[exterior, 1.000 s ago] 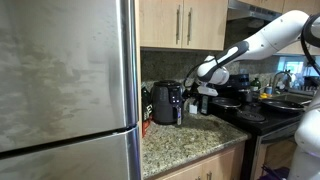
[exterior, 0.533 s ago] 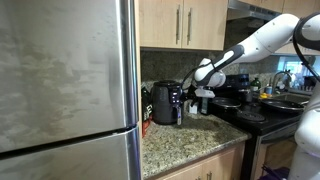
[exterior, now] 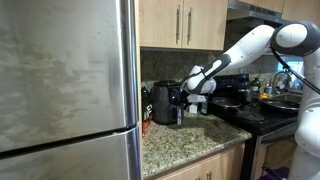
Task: Open the airfryer
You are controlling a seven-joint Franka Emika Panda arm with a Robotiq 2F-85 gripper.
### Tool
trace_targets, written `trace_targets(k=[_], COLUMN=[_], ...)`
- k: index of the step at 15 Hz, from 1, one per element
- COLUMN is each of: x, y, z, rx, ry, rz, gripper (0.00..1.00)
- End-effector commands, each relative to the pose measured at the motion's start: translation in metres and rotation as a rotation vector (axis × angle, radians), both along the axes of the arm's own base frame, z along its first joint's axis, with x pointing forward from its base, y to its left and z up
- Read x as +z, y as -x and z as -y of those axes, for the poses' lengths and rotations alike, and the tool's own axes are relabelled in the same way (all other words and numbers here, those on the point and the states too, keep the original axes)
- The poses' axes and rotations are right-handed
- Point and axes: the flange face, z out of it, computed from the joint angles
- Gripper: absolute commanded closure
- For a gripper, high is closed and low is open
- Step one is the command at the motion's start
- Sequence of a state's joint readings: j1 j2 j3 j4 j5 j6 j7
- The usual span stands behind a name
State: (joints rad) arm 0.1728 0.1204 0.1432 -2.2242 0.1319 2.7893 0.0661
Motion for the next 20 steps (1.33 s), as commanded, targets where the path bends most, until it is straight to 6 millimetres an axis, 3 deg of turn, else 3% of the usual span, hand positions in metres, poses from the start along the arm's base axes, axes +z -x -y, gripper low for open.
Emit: trace_targets(k=[1,5,6,7,15,19,20], x=[-0.012,-0.021,-0.021,-0.021,-0.02,-0.02,-0.021], y=[-0.024,-0.037,-0.039,-0.04,-0.046,-0.043,-0.04], z=[-0.006,-0.006,-0.006,-0.006,-0.01,-0.012,-0.017], rx=[0.004,0.014,0.016,0.021,0.008,-0.061,-0.062], ry=[0.011,0.051,0.072,0.091,0.113,0.091,0.06], rz=[0.023,0.049,0.066,0.078,0.094,0.03,-0.006], gripper=[0.0,0.0,0.25,0.26,0.81,0.84,0.9])
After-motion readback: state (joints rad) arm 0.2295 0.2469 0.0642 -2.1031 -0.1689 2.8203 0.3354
